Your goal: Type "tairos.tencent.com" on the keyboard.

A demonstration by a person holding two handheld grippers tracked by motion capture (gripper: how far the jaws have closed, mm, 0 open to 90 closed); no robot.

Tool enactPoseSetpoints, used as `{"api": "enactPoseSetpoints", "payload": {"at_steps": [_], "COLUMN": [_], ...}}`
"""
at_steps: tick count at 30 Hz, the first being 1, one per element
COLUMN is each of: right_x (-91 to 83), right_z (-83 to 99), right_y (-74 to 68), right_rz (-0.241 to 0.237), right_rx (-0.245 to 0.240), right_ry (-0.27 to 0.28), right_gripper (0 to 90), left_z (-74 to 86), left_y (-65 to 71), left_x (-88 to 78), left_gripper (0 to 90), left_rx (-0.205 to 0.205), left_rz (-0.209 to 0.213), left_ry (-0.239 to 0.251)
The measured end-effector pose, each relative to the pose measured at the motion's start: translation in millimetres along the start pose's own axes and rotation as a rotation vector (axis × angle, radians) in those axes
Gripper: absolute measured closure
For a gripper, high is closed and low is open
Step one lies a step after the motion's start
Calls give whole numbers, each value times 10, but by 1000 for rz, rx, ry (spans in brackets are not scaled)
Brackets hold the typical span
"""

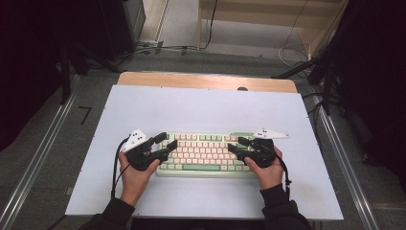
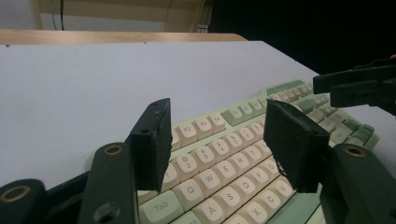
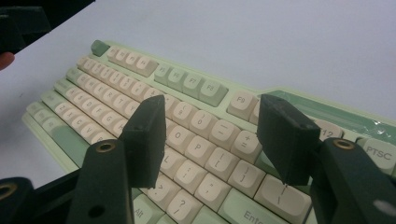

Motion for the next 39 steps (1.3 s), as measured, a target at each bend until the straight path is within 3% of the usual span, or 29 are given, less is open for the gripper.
{"api": "enactPoseSetpoints", "payload": {"at_steps": [9,14,15,18,21,24,39], "right_x": [-27,-77,-88,-127,-109,-51,145], "right_z": [50,125,141,178,201,223,290], "right_y": [-46,-108,-130,-198,-267,-301,-263], "right_rz": [-16,-27,-33,-57,-70,-57,-28], "right_rx": [-10,-28,-36,-72,-103,-124,-138], "right_ry": [-32,-51,-53,-60,-81,-102,-160], "right_gripper": [349,370,429,733,873,874,874], "left_z": [-6,-5,-5,-2,0,2,13], "left_y": [19,24,25,30,39,47,66], "left_x": [-14,-17,-16,-12,-7,-2,15], "left_gripper": [341,334,334,334,334,335,339], "left_rx": [18,20,22,28,29,31,44], "left_rz": [-13,-14,-13,-16,-13,-11,-8], "left_ry": [6,2,1,-5,-7,-5,-17]}}
Point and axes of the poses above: each handheld gripper's, and its own axes: x roughly forward along the jaws, z roughly out of its underside, y roughly to its right, the point moved 2 cm from there along x, roughly forward along the jaws, and after that the axes turned 7 degrees about x, right-handed, at the moved point
